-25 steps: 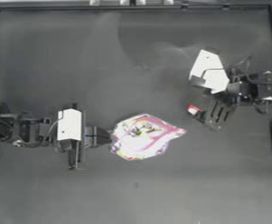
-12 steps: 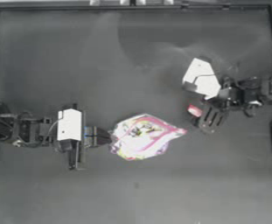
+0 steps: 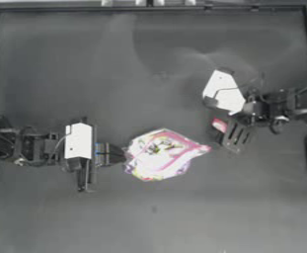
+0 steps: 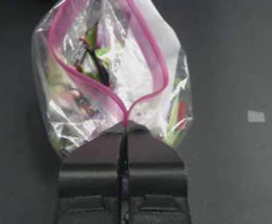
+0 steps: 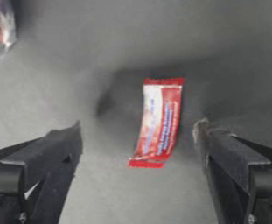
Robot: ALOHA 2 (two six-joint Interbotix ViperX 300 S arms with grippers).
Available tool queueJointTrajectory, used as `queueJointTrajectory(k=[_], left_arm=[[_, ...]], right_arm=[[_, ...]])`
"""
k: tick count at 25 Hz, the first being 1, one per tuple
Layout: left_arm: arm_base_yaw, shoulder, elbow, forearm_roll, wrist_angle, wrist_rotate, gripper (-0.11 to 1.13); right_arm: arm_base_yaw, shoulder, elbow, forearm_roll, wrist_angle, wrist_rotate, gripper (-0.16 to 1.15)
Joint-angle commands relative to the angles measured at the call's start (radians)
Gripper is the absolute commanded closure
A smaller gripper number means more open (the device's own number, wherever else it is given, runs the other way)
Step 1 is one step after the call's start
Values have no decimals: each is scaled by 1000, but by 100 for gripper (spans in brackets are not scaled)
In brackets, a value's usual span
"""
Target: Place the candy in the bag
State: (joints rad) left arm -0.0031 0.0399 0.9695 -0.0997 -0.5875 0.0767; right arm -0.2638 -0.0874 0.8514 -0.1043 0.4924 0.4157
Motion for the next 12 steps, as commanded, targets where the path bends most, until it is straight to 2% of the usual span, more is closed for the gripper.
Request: queueJointTrajectory(k=[1, 12], left_arm=[[0, -18, -17, 3, -6, 0, 96], [-2, -18, -15, 3, -6, 0, 96]], right_arm=[[0, -11, -15, -3, -9, -2, -2], [0, 14, -18, -23, -11, 6, 1]])
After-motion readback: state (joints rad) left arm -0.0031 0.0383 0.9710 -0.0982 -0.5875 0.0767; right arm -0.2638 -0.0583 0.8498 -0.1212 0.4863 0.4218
